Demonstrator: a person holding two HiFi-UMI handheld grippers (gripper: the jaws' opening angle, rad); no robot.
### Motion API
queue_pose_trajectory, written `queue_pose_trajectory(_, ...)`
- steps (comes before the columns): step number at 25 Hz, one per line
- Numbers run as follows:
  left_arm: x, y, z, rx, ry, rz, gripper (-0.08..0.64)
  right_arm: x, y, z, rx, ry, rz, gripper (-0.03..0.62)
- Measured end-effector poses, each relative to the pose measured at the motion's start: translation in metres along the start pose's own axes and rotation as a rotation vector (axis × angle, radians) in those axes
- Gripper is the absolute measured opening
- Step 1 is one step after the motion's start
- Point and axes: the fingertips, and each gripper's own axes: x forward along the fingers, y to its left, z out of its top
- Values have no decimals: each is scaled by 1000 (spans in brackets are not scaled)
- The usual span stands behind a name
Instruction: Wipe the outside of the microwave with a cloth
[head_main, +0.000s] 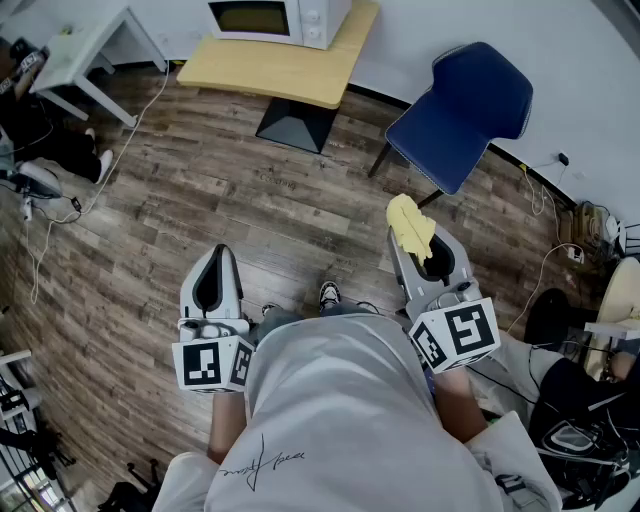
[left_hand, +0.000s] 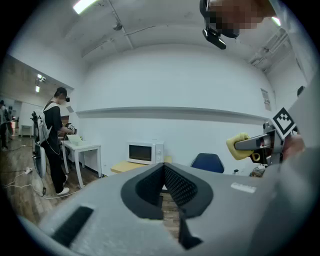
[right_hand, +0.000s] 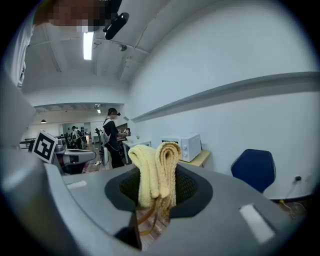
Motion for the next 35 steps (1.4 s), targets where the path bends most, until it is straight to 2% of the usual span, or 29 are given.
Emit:
queue_pose_trajectory(3, 4, -9, 0, 15, 14, -8, -6, -3, -10, -3, 22, 5, -17, 118)
queue_pose_trajectory(6, 8, -20, 3, 28, 22, -13, -8, -7, -21, 2, 19, -31, -29, 115)
queue_pose_trajectory(10, 11, -35, 3, 76, 50, -16, -8, -4, -27, 6, 39, -73, 2, 115)
queue_pose_trajectory(13, 15, -40, 6, 78, 55, -19, -8, 6, -26, 7, 57, -84, 45, 115)
queue_pose_trajectory(16, 19, -38, 4, 91, 72, -37, -8, 13, -8, 4, 99, -67, 164, 122)
queue_pose_trajectory(19, 30, -31, 4, 80, 72, -62, -6, 13, 25, 10, 129, -82, 376, 121)
queue_pose_trajectory(21, 42, -26, 5, 71, 62, -81, -5, 19, 36, 15, 149, -99, 439, 120)
queue_pose_trajectory(23, 56, -21, 6, 71, 53, -99, -5, 32, 37, 17, 177, -101, 441, 120)
queue_pose_trajectory(28, 93, 6, 16, 61, 27, -125, -3, 76, 36, 27, 316, -99, 440, 118)
queue_pose_trajectory(32, 120, 34, 26, 44, 16, -134, -5, 123, 47, 38, 297, -60, 452, 118)
queue_pose_trajectory(35, 140, 60, 40, 57, 4, -173, -3, 162, 65, 52, 266, -77, 456, 121)
